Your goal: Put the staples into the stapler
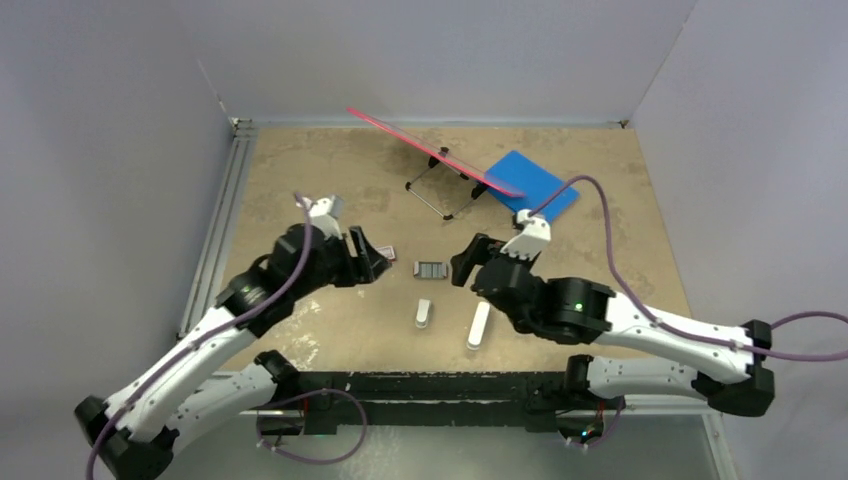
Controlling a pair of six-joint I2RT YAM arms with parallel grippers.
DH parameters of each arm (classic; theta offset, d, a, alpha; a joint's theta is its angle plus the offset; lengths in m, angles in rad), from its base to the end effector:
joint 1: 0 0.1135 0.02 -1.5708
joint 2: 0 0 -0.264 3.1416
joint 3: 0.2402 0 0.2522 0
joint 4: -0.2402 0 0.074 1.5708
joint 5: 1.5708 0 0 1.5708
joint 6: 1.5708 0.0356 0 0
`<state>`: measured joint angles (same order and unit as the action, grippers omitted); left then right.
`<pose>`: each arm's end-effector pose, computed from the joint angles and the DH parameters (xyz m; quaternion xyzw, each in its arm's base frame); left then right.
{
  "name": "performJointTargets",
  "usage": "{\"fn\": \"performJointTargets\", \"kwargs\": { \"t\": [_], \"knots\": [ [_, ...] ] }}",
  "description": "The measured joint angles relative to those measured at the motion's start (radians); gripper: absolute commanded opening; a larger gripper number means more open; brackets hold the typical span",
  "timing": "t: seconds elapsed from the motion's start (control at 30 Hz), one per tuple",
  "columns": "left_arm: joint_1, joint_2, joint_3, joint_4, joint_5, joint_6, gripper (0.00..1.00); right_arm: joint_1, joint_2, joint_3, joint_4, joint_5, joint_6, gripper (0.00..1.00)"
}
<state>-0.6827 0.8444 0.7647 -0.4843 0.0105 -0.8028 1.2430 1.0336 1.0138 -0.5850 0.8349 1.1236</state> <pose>0.1443 -0.1178 0.2926 -0.0500 0.8745 -0.3296 0.3522 0.0931 0.1918 0.3398 0.1397 0.8193 0.2574 0.4929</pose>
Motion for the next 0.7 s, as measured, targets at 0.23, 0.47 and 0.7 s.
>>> {"fn": "performJointTargets", "kwargs": {
  "t": [0.23,0.47,0.7],
  "knots": [
    [0.000,-0.171,0.270,-0.207,-0.077,0.169,0.71,0.000,-0.130,0.163,-0.115,0.142,-0.119,0.96],
    [0.000,-0.234,0.473,-0.376,-0.167,0.287,0.74,0.000,-0.167,0.293,-0.225,0.220,-0.174,0.97],
    [0.000,-0.269,0.510,-0.460,-0.232,0.343,0.76,0.000,-0.256,0.304,-0.223,0.220,-0.233,0.99]
  ]
}}
